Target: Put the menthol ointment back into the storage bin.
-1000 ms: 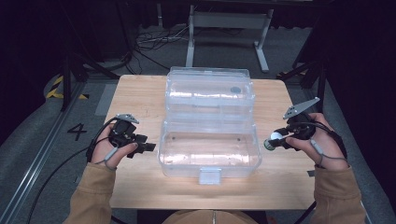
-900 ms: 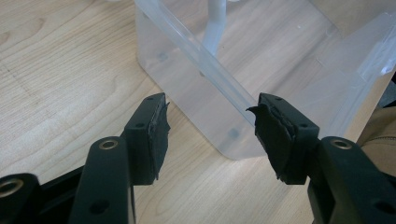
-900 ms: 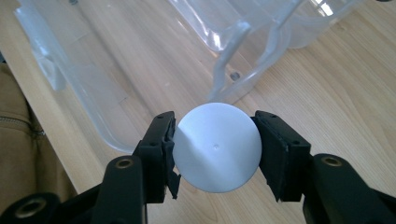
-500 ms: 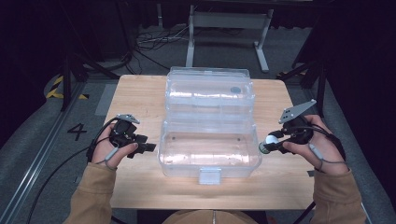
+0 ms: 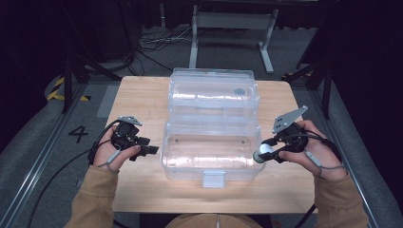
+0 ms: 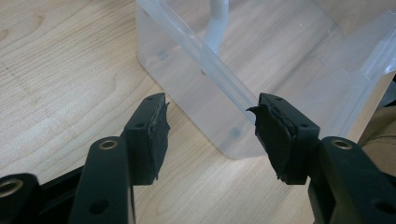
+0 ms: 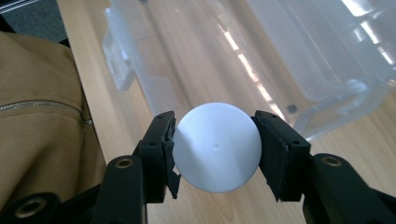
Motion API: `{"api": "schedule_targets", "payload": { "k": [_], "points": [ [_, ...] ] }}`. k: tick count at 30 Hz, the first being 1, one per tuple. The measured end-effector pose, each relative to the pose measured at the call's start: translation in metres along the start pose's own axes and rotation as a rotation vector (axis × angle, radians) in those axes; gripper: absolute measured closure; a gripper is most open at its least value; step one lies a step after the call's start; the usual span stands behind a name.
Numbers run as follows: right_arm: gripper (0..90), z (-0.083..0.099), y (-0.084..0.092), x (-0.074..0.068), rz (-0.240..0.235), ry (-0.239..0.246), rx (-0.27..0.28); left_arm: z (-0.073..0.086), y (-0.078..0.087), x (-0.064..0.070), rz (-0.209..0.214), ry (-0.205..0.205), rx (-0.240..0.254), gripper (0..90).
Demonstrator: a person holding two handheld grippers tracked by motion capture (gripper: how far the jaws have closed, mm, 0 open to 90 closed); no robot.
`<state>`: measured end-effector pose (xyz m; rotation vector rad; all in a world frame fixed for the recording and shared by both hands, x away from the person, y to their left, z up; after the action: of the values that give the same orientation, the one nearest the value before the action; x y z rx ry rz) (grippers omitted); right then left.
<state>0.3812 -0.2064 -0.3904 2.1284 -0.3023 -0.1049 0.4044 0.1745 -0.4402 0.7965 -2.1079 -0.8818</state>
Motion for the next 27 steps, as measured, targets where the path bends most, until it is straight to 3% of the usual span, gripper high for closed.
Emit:
{"api": "schedule_targets", "payload": {
  "k": [14,27],
  "points": [
    [50.4,-0.005,-0.023,-0.012,-0.079,0.056,-0.041,0.0,0.001,0.0,0.0,0.002,0.002,44.2],
    [50.4,-0.003,-0.042,-0.008,-0.093,0.08,-0.075,0.0,0.0,0.0,0.001,0.0,0.002,44.2]
  ]
}}
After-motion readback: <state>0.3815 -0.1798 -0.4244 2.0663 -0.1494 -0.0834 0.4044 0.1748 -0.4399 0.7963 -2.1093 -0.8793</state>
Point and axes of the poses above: each handheld gripper's, and its own axes: y roughly backward along the jaws, z roughly out of its underside, x roughly to its right, the point moved 8 cm from there along -y, roughly forward along the jaws, and after that the axes turned 9 degrees about y, right-handed, at the moved point
